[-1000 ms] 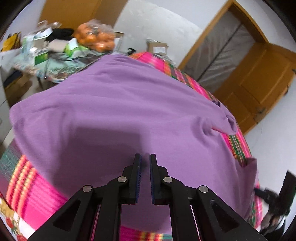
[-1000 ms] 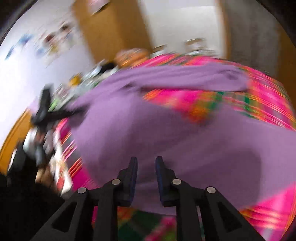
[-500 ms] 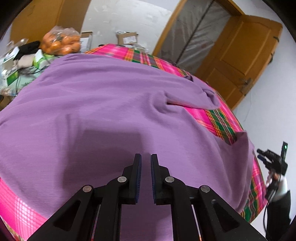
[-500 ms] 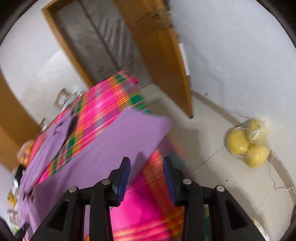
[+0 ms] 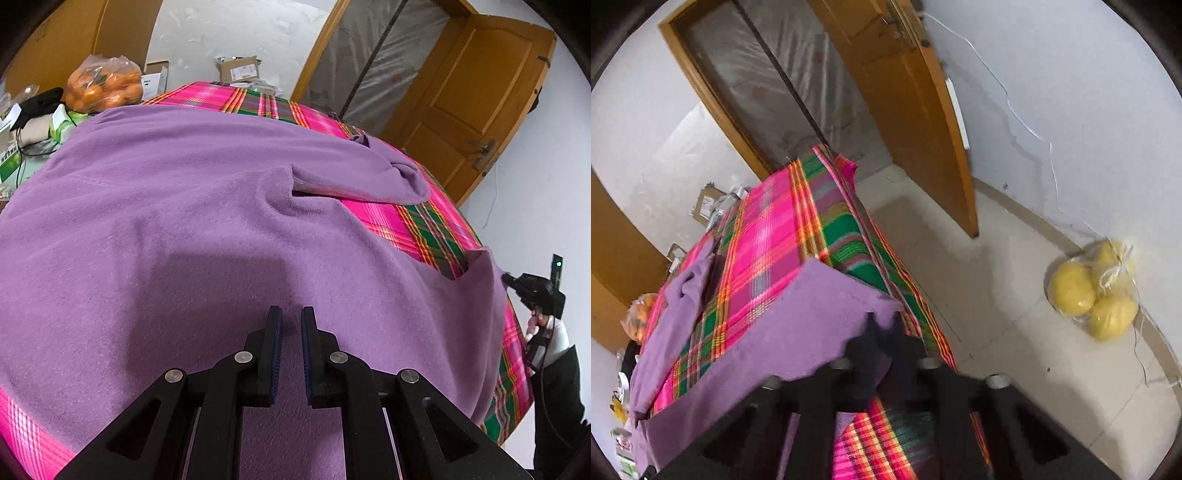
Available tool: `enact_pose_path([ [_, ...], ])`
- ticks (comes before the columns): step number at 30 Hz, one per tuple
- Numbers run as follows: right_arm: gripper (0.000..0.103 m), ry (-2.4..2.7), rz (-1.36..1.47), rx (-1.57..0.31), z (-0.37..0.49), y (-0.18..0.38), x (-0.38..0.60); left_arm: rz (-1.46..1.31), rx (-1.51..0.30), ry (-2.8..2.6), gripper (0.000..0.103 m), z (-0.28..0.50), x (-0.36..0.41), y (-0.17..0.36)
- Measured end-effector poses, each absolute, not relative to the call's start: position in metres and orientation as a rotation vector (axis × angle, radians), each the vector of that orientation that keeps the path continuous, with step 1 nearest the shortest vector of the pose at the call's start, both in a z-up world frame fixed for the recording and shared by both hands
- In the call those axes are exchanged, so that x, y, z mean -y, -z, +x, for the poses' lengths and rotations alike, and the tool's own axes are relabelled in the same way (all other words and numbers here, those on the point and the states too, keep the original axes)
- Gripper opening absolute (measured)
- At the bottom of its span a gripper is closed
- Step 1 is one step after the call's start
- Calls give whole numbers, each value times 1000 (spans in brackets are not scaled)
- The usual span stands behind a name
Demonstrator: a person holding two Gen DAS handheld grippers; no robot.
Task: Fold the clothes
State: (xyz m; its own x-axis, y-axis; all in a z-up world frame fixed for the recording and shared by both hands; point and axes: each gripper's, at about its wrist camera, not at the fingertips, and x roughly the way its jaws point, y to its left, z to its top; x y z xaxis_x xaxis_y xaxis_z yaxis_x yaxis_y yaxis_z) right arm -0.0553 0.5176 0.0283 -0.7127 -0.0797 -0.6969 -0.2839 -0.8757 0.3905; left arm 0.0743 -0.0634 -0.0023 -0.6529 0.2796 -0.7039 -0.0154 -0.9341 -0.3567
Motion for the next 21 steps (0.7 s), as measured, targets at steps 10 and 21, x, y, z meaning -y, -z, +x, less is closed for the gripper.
enact_pose_path([
  [10,4,-2653,-903,-809,36,-72,-554,-1208,449,-2635,10,82,53,-3],
  [21,4,-2515,-917,-926,116,-54,-576,-1186,330,-2537,10,91,16,-10],
])
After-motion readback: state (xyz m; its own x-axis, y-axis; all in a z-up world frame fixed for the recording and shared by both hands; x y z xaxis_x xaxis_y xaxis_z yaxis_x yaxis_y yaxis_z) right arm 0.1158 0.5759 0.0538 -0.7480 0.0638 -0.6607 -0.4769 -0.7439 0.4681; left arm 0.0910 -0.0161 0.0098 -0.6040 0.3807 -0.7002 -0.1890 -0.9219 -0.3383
